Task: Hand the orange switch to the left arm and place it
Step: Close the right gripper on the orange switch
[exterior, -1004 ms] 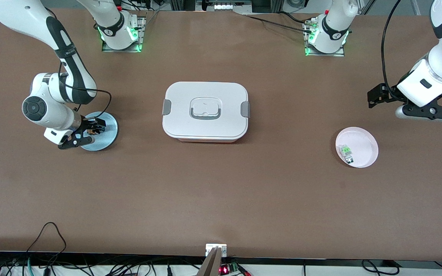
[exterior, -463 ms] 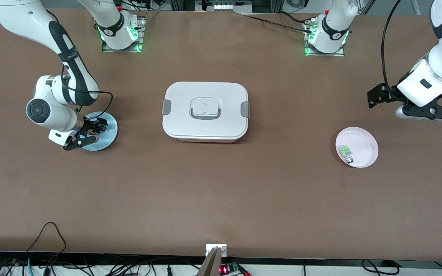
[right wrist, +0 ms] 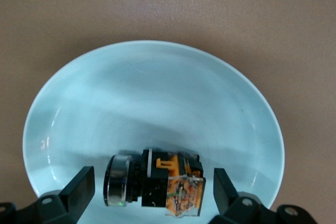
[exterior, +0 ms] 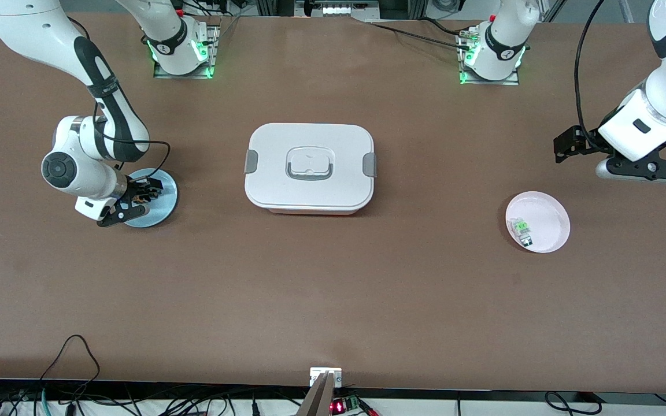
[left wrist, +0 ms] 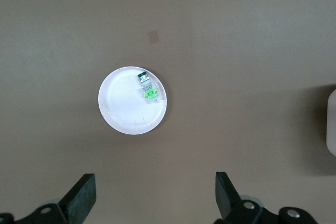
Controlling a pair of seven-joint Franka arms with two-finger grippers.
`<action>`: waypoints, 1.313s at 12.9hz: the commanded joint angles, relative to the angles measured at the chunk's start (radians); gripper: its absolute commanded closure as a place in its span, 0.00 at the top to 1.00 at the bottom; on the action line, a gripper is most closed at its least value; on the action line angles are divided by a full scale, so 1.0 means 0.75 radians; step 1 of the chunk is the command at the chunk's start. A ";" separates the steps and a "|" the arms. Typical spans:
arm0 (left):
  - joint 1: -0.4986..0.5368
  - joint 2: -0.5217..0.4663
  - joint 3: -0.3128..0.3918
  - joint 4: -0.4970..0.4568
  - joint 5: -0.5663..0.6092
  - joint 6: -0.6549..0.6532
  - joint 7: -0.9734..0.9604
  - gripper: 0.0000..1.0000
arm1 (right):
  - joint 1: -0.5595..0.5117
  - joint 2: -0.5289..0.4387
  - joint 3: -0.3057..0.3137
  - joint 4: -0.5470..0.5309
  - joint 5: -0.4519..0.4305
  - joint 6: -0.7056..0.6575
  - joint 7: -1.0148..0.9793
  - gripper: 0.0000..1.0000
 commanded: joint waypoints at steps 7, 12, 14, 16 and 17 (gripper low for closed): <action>0.006 0.005 0.000 0.031 -0.006 -0.026 0.027 1.00 | -0.021 0.017 0.009 -0.008 0.018 0.002 0.038 0.90; 0.006 0.005 0.000 0.031 -0.006 -0.026 0.017 1.00 | -0.021 0.017 0.011 0.004 0.014 -0.014 0.017 0.43; 0.003 0.005 0.000 0.031 -0.006 -0.026 0.015 1.00 | -0.021 0.013 0.011 0.010 0.016 -0.018 0.017 0.34; 0.003 0.005 0.000 0.031 -0.006 -0.026 0.015 1.00 | -0.021 0.005 0.040 0.026 0.018 -0.034 0.017 0.32; 0.003 0.005 0.000 0.031 -0.006 -0.026 0.015 1.00 | -0.021 -0.011 0.048 0.029 0.018 -0.040 0.019 0.31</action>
